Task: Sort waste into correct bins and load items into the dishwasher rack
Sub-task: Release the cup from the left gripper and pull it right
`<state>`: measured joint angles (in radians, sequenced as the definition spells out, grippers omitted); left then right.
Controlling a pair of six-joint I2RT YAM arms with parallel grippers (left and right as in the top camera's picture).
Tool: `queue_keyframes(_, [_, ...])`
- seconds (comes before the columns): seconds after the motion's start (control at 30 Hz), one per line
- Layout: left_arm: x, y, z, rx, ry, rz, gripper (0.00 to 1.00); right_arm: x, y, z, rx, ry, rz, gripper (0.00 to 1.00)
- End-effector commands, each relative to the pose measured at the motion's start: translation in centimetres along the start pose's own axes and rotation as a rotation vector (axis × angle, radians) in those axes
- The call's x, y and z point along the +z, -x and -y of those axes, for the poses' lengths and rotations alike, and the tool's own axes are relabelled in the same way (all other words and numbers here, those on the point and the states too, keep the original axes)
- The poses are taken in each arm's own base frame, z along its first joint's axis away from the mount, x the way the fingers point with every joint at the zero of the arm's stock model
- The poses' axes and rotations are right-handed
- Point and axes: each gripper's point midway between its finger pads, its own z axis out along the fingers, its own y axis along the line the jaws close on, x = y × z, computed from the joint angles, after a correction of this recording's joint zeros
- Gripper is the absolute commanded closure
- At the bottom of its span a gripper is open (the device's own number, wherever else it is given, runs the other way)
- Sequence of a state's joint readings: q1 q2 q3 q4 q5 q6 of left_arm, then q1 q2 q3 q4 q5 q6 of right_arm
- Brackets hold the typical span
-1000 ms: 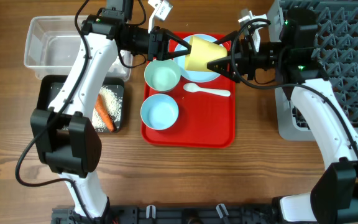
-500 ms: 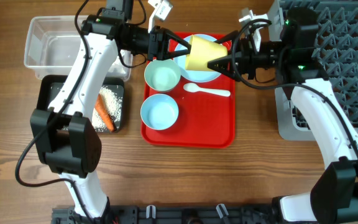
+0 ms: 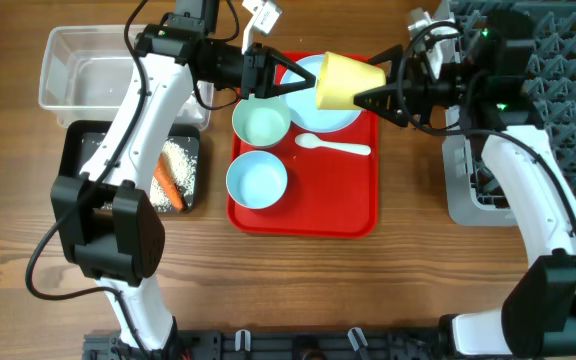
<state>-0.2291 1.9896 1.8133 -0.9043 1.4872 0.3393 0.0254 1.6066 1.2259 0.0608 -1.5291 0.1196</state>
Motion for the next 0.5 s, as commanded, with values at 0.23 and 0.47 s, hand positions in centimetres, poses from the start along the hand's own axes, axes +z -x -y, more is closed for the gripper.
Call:
queue_keyframes(0.23, [-1.2, 0.7, 0.4, 0.038, 0.008, 0.024, 0.77, -1.8, 0.1, 0.7, 0.005, -0.003, 0.017, 0.36])
queue_keyframes(0.47, [-2.6, 0.7, -1.3, 0.022, 0.107, 0.024, 0.73, -4.3, 0.5, 1.8, 0.037, -0.072, 0.048, 0.39])
